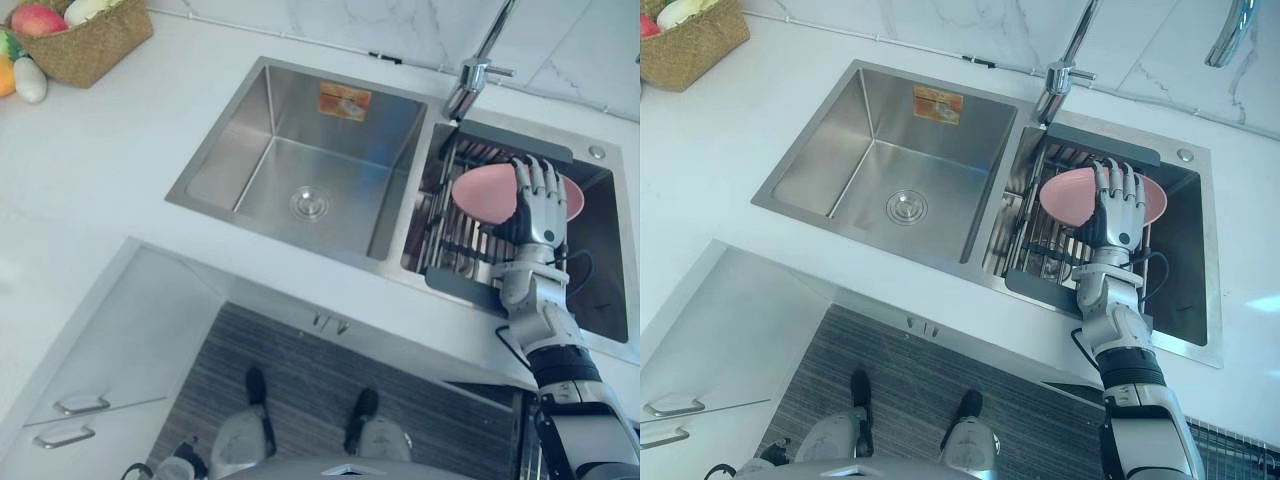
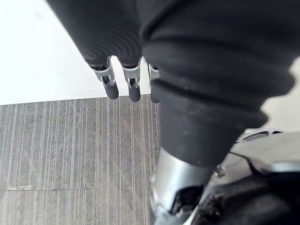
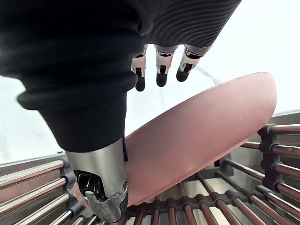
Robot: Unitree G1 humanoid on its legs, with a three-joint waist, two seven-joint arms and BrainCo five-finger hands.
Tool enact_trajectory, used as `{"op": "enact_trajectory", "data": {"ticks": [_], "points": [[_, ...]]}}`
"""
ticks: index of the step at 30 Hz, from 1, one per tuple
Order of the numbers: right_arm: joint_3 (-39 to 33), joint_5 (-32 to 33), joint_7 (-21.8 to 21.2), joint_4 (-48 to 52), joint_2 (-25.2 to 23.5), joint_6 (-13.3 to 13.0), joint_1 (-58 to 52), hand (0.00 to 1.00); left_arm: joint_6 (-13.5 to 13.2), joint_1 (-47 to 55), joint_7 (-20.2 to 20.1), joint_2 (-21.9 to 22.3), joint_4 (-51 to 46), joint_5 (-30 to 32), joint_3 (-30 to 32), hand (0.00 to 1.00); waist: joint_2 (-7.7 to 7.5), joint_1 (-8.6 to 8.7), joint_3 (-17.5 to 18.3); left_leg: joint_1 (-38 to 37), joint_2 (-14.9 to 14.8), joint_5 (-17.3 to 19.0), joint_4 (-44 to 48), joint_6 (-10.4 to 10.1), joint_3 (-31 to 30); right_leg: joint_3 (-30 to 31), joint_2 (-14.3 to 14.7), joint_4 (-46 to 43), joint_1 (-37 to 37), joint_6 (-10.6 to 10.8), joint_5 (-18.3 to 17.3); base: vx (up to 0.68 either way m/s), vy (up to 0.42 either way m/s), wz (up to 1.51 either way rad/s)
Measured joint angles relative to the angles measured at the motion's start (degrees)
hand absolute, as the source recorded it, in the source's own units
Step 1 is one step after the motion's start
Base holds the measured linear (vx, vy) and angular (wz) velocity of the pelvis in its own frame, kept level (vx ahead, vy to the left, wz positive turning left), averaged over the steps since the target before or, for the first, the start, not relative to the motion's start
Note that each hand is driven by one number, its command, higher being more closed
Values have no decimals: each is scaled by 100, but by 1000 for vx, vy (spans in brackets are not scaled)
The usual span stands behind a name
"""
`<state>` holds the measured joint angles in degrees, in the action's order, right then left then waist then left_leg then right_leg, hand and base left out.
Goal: Walk over to the sink, pick up the cup, carry it to the dishwasher, place the cup inside the dishwasher, then close the dishwasher door
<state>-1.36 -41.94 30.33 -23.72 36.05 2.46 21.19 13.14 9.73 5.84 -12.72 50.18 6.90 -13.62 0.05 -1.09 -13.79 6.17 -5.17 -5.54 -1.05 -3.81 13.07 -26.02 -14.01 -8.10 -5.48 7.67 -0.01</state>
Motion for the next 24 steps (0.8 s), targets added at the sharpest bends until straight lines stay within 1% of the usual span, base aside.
{"op": "enact_trajectory", "data": {"ticks": [6,8,10,12,14,18,20,22,23,24], "points": [[-17,-2,-12,41,0,150,0,0,-22,0,1,-1,2,0,0,0,2,-5,-1,23,0,-2,-2,0,27,3,-2,10,-30,0,0,0,0,0],[-151,-11,-44,47,-1,187,-9,0,-40,0,3,0,2,-4,1,0,9,-5,-5,61,0,-15,-2,6,30,-3,-2,11,-46,-2,3,0,0,4],[-181,-22,-119,70,0,257,-8,0,-47,0,3,0,1,-7,5,0,9,-6,-7,80,0,-24,-2,9,36,-3,-2,9,-55,-3,9,0,0,2],[-222,-24,-235,78,11,403,-8,0,-65,1,3,7,-1,-7,10,0,18,-11,-13,78,1,-24,-2,9,41,-1,-4,3,-56,-3,12,0,0,0],[-235,-4,-328,76,74,466,-6,0,-80,3,2,19,-1,-7,18,0,36,-12,-26,80,2,-24,-3,9,40,-1,-5,2,-54,-3,12,0,0,0],[-242,128,-369,13,221,464,-3,0,-89,3,-1,50,-4,-8,112,0,57,-11,-53,82,15,-34,-3,13,-4,-8,-18,-10,-52,-1,12,0,0,0],[-241,170,-365,2,332,399,6,0,-111,3,-1,73,-9,-11,170,0,71,-5,-113,83,37,-46,-4,27,-35,-16,-40,-22,-52,4,14,0,0,2],[-240,201,-363,-56,369,353,96,0,-111,11,-6,83,-6,-13,218,0,68,45,-157,101,58,-59,-7,44,-42,-30,-63,-23,-57,18,31,0,0,4],[-230,212,-358,-168,390,295,176,100,-112,11,-8,81,-6,-13,223,0,65,67,-168,109,72,-67,-9,56,-42,-31,-75,-17,-60,23,49,0,0,0],[-218,212,-359,-213,428,264,195,100,-122,10,-8,80,-8,-13,223,0,64,70,-169,123,84,-76,-10,67,-42,-34,-84,-1,-63,29,69,-9,8,4]]}}
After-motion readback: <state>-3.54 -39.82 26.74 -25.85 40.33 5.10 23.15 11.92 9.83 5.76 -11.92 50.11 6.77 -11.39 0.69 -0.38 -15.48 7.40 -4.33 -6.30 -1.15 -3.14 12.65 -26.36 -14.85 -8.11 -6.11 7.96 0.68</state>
